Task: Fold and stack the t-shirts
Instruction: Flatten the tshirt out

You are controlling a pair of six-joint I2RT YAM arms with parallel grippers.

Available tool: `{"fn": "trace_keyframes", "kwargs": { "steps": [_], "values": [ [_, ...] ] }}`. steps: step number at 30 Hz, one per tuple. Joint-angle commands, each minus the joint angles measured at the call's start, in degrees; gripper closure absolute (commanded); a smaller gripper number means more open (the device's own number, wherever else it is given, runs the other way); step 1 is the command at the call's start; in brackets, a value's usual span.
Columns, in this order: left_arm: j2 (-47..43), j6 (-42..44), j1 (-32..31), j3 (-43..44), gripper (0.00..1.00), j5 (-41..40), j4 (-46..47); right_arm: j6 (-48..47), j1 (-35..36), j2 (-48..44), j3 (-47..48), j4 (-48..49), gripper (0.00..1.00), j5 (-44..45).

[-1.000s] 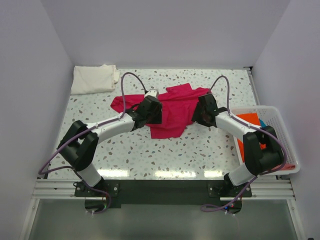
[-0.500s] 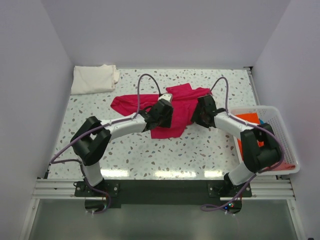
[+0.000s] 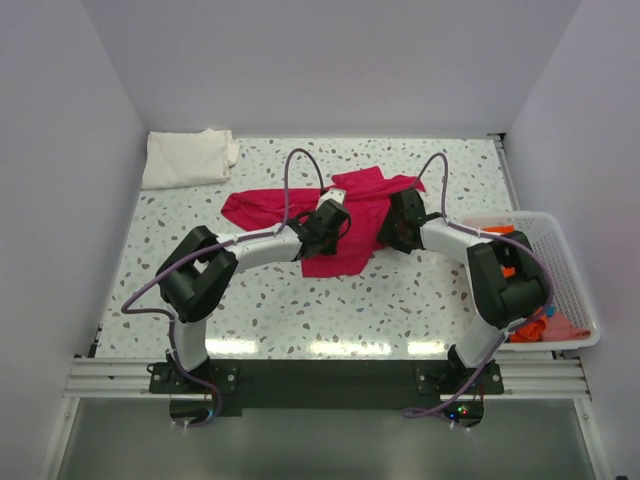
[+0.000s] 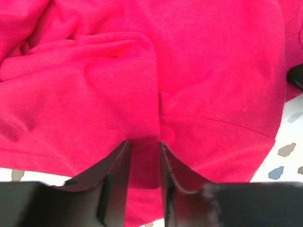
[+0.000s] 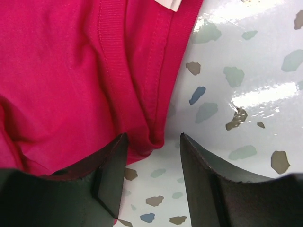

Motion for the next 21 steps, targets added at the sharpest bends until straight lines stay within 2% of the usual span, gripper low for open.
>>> {"fn": "trace_keyframes", "kwargs": {
  "steps": [1, 4, 8, 11, 16, 21],
  "values": [
    [0.48, 0.34, -0.08, 1.97, 0.68, -2.35, -0.69, 1.55, 0.30, 1.03, 1.82, 2.91, 0.49, -0.35],
    [0.30, 0.34, -0.08, 1.97, 0.77, -3.05, -1.31, 1.82, 0.30, 1.21, 1.90, 3.26, 0.64, -0.53],
    [-0.93, 0.51, 0.09, 1.97, 0.88, -4.63, -2.63, 1.99, 0.47, 1.30, 2.43, 3.17, 0.90, -0.53],
    [-3.30, 0.51, 0.62, 1.35, 0.99, -6.31, -3.51, 1.73, 0.30, 0.86, 3.31, 1.42, 1.00, -0.18],
    [-10.15, -0.80, 3.95, -1.97, 1.00, -5.70, -4.30, -0.73, -0.49, -3.00, 4.45, -2.53, 1.00, 3.69],
    [-19.01, -2.65, 10.11, -6.64, 1.00, -2.97, -4.13, -4.15, -3.22, -7.49, 5.77, -6.58, 1.00, 4.92]
  ]
}}
